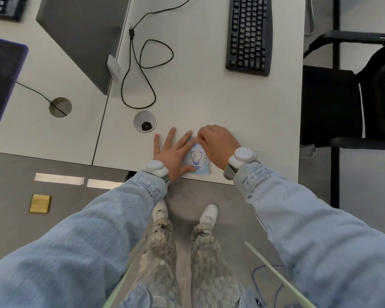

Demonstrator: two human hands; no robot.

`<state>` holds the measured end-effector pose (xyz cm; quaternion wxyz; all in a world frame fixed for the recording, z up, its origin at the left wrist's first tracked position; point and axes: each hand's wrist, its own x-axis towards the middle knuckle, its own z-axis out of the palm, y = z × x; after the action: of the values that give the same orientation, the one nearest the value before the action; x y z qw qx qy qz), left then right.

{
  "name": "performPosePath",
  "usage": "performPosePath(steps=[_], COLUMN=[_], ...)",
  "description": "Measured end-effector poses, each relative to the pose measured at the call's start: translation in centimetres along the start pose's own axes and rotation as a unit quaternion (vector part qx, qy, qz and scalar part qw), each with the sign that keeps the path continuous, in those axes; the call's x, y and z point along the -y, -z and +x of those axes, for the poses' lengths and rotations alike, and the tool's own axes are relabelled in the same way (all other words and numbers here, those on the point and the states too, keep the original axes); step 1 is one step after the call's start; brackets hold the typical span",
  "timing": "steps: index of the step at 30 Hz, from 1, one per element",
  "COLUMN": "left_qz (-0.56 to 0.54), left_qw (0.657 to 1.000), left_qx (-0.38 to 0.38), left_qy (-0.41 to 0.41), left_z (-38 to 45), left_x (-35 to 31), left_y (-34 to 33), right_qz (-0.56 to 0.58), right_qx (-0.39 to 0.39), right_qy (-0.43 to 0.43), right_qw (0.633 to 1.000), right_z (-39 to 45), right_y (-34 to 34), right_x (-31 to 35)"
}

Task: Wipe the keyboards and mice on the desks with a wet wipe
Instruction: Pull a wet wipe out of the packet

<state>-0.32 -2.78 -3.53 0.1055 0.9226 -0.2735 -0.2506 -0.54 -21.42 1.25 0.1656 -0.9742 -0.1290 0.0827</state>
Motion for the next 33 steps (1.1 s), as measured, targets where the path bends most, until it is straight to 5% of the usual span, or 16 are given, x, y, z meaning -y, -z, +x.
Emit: performPosePath(steps=[7,14,19,27,33], left_qz=[-0.019,-0.192,-0.188,-0.078,-0.062], left_qw=[1.0,0.96,0.972,0.993,0.996], left_qx=[-0.006,-0.2,-0.134,-0.07,-0.063], left_qy=[0.005,0.026,0.05,-0.049,-0.011], left_z=[-0.2,1.1,1.3,-0.2,0.1], left_x=[-0.3,-1.2,-1.3,-0.3,-0.9], left_y=[0.5,1.1,1.8,1.4,-0.1], right_qz=[0.045,0.151,0.042,-0.016,-0.052], right_qx=[0.063,0.006,-0.036,0.013,0.07], right_qy=[-0.109,-0.114,-0.006,-0.069,-0.067], right_qw=[0.991,0.982,0.998,0.997,0.994], right_z=[0.7,-1.9,-4.3,-3.0,-2.4], right_y=[1.3,0.6,-1.8,-3.2,-2.9], right_x=[0.3,0.9,1.6,1.7,2.3])
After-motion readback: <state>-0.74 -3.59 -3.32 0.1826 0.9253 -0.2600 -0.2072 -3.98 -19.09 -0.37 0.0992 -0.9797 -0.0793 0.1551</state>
